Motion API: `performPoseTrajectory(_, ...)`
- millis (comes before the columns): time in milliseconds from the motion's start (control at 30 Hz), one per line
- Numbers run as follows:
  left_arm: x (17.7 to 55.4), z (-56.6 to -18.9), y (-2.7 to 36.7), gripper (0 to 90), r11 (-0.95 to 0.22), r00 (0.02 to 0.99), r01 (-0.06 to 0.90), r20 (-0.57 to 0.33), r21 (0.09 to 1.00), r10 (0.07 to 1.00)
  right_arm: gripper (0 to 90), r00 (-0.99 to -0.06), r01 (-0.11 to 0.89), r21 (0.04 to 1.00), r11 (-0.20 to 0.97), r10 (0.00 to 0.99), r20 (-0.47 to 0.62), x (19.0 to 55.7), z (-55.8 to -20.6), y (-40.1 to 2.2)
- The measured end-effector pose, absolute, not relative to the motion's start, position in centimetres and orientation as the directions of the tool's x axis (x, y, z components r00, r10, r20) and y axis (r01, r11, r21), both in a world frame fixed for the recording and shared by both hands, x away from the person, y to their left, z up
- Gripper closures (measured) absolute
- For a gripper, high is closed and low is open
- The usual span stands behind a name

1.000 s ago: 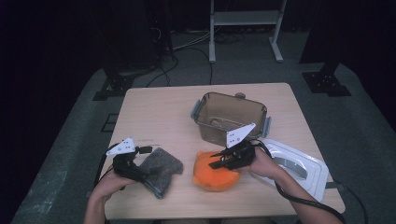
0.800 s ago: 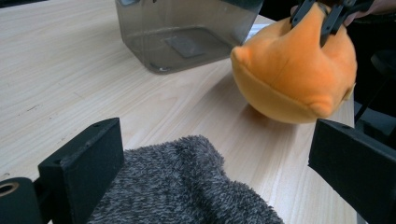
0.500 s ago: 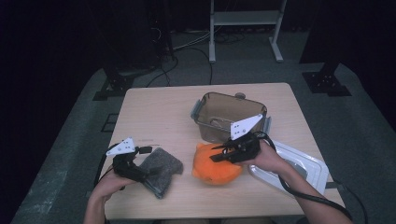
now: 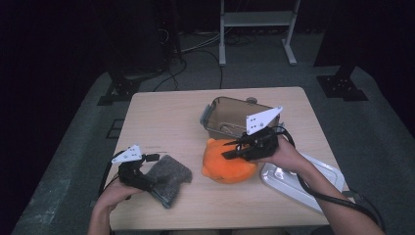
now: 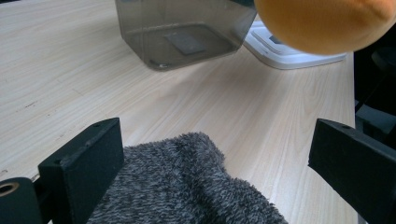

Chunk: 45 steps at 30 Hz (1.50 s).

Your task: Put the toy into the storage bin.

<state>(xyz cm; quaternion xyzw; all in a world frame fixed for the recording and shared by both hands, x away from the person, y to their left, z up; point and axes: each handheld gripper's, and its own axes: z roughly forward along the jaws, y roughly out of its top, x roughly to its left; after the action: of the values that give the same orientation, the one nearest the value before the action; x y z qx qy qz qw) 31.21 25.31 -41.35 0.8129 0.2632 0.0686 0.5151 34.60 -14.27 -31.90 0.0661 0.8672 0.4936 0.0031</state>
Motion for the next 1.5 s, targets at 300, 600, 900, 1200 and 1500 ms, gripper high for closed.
performPoseTrajectory(300, 31.2, -41.3, 25.4, 2.4, -0.327, 0.851, 0.358, -0.162, 0.875, 0.499, 70.9, -0.992, 0.086, 0.865, 0.494, 0.119, 0.031, 35.2, -29.3, -14.6)
performPoseTrajectory(600, 31.2, -41.4, 25.3, 2.4, -0.326, 0.852, 0.359, -0.164, 0.874, 0.498, 70.9, -0.992, 0.071, 0.863, 0.499, 0.126, 0.008, 35.8, -27.3, -14.8)
performPoseTrajectory(900, 31.2, -41.4, 25.4, 2.4, -0.326, 0.853, 0.356, -0.161, 0.876, 0.496, 70.9, -0.99, 0.061, 0.868, 0.493, 0.14, -0.01, 36.7, -25.5, -15.2)
performPoseTrajectory(1200, 31.2, -41.4, 25.3, 2.4, -0.327, 0.854, 0.355, -0.161, 0.876, 0.494, 70.9, -0.986, 0.067, 0.871, 0.486, 0.164, -0.016, 37.7, -24.1, -15.7)
performPoseTrajectory(1500, 31.2, -41.3, 25.4, 2.4, -0.322, 0.854, 0.353, -0.163, 0.878, 0.494, 70.9, -0.979, 0.083, 0.871, 0.484, 0.203, -0.02, 39.4, -23.1, -16.2)
